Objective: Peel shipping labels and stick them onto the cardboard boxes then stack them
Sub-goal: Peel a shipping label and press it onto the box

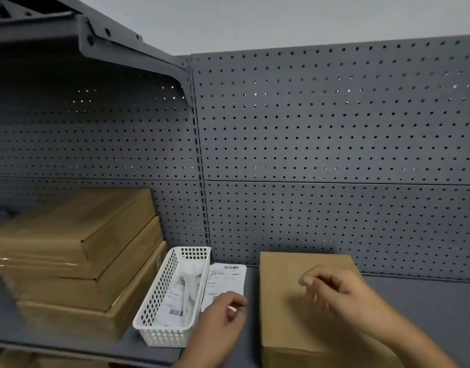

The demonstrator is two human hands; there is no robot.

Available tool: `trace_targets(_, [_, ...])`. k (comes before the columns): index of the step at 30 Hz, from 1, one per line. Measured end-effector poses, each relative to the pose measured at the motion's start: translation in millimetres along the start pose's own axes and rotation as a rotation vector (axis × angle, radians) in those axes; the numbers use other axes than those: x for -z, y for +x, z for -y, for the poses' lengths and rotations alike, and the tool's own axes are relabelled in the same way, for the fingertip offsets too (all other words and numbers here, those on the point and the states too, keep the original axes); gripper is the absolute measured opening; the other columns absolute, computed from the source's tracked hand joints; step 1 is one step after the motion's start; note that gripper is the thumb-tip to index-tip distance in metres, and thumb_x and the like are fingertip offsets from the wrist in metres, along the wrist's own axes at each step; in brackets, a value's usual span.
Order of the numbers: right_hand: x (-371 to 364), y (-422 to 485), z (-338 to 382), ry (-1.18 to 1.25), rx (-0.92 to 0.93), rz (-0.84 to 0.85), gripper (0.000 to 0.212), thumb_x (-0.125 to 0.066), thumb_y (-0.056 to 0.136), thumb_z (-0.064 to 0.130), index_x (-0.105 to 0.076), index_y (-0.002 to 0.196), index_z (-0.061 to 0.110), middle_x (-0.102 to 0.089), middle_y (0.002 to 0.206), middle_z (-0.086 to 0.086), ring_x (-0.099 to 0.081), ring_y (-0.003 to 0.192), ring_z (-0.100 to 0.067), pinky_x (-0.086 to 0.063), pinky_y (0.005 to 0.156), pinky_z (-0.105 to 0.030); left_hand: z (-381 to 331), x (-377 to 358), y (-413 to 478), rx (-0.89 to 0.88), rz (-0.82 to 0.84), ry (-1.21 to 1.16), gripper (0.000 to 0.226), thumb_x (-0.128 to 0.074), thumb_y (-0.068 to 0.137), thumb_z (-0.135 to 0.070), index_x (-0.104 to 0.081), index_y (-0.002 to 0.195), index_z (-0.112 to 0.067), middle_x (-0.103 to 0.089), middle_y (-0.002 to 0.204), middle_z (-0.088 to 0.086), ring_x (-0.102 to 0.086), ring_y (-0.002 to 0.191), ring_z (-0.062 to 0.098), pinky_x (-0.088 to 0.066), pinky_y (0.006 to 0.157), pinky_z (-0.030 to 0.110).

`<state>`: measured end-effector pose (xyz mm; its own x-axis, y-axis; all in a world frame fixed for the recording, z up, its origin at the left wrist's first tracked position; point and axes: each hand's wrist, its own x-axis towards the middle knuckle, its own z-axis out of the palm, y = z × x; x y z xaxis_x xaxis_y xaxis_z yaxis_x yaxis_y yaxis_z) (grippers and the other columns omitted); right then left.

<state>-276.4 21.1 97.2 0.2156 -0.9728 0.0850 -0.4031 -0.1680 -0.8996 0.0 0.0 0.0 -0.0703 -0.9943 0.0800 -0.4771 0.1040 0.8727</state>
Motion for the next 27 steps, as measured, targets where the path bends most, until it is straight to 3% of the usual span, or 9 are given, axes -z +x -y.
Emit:
trace_targets(3, [-6,10,-11,-0.168,0.018,-0.117,0.018,-0.057,0.103,0.025,-0.073,0.094,0.028,-0.071,0.08,0.012,-0.062,0.068,-0.012,-0.049,0.066,-0.026,4,-12,12,-0.087,-0.113,0.23,0.018,-0.057,0.093,-0.032,-0.063,0.105,-0.043,-0.057,0.112,-0.025,-0.057,0.103,0.0,-0.051,0.091,0.024])
trace_targets(9, [-25,20,-38,-0.381,0.055,-0.096,0.013,-0.057,0.1,0.031,-0.067,0.101,0.039,-0.068,0.099,0.022,-0.063,0.09,-0.004,-0.052,0.077,-0.022,24,-24,33,-0.082,-0.121,0.584,0.037,-0.044,0.095,-0.039,-0.056,0.13,-0.035,-0.042,0.139,-0.014,-0.04,0.128,0.012,-0.041,0.104,0.028])
trace_targets(18, [-30,26,-48,-0.531,0.148,-0.077,0.015,-0.054,0.1,0.035,-0.065,0.109,0.038,-0.057,0.105,0.022,-0.059,0.093,-0.001,-0.049,0.078,-0.017,34,-30,45,-0.03,-0.03,0.825,0.048,-0.036,0.101,-0.049,-0.045,0.145,-0.032,-0.04,0.15,-0.007,-0.04,0.137,0.019,-0.037,0.109,0.032])
trace_targets(27, [-40,29,-62,-0.558,0.161,-0.106,0.017,-0.056,0.096,0.039,-0.066,0.11,0.038,-0.048,0.107,0.024,-0.059,0.09,-0.006,-0.046,0.069,-0.014,42,-25,47,-0.038,-0.033,0.753,0.057,-0.037,0.106,-0.054,-0.029,0.159,-0.036,-0.031,0.162,-0.01,-0.031,0.148,0.015,-0.03,0.117,0.03])
